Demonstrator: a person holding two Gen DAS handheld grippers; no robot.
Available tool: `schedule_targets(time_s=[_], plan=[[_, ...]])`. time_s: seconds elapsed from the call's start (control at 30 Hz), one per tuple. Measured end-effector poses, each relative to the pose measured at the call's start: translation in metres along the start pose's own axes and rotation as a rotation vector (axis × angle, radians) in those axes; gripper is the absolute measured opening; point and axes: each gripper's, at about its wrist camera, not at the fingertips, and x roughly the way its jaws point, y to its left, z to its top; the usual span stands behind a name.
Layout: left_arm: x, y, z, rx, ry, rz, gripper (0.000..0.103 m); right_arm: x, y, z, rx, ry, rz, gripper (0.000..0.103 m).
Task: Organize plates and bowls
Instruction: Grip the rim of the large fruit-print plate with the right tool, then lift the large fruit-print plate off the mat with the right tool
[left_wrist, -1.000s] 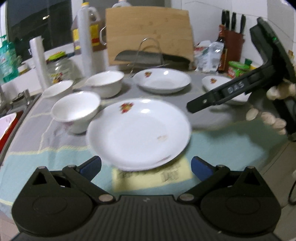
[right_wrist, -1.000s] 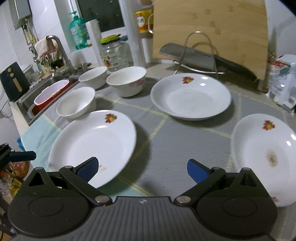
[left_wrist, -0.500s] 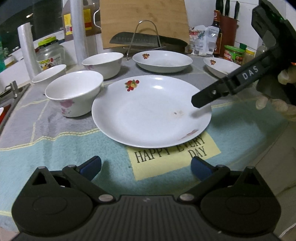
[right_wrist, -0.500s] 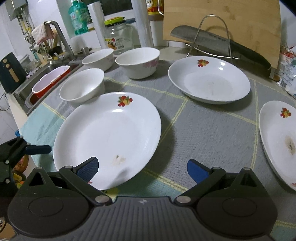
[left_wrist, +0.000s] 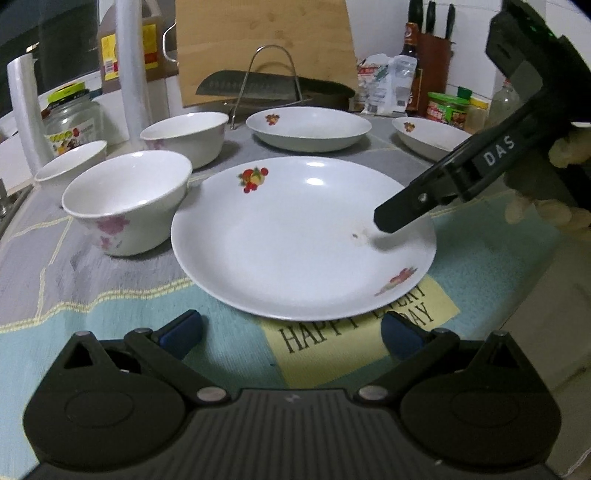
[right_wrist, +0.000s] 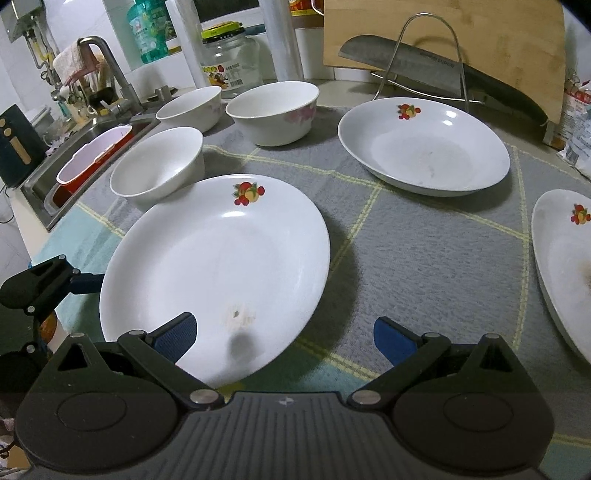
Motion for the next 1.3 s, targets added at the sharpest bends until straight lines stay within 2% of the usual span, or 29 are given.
schedule_targets(time_s=[0.7,0.9,1.3], plan=[[0.009,0.016,0.003,0.066,-0.038,-0.077,0.103,0.032,0.007,0.026,-0.028,0.013,0.091,0.103],[0.011,0.019,0.005,0.092,-0.033,-0.104,0.103,0.038,-0.006,0.036,0.007,-0.003,0.158,0.103],[0.013,0.025,0.008,0.138,-0.018,-0.147,0.103,0.048,-0.006,0.055,-0.067,0.063,0.198,0.103]])
